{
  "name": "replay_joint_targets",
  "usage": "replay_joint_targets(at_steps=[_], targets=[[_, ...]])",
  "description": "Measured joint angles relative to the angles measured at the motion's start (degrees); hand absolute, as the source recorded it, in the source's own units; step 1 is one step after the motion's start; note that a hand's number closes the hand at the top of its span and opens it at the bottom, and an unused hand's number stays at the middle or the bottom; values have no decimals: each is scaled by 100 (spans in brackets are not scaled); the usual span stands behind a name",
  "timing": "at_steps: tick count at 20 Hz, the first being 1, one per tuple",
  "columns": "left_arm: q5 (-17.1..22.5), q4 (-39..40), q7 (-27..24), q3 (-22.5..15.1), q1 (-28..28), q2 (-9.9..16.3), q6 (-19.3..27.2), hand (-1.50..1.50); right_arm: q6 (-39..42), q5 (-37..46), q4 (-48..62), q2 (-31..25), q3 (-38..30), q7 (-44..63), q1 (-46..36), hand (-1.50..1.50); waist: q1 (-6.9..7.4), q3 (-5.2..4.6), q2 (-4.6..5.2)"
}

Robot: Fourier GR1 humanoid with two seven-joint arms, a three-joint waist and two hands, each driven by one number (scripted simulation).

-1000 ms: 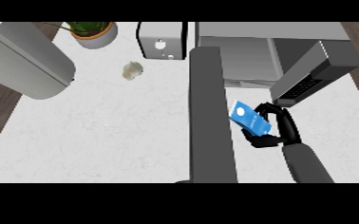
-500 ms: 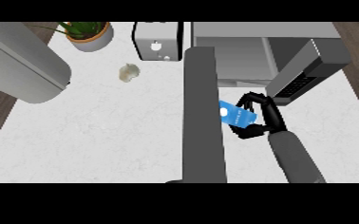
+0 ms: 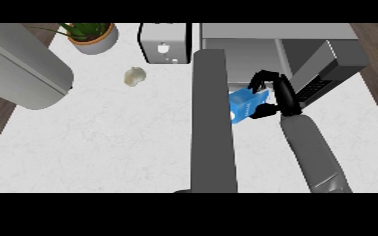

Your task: Pick up the milk, place it into the microwave and close the microwave

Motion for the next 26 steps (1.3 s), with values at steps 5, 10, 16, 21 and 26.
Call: replay_joint_targets(at_steps=[5, 10, 16, 21, 26], targets=[[98, 109, 106, 171, -129, 46, -95, -150, -5, 102, 564, -119, -77, 500, -794, 150, 78, 8, 36], [198, 249, 283, 292, -421, 158, -96, -150, -495, 274, 1378, -222, -236, 604, -1501, 150, 190, 12, 84], [153, 457, 421, 305, -795, 263, -80, -150, -1291, 379, 2095, -368, -479, 881, -1984, 150, 334, 16, 155], [133, 561, 522, 292, -1067, 335, -38, -150, -1901, 185, 2360, -475, -859, 1054, -2211, -150, 471, 25, 234], [93, 761, 579, 396, -1379, 489, -2, -150, -2441, 226, 2576, -511, -948, 967, -2301, -150, 548, 25, 271]])
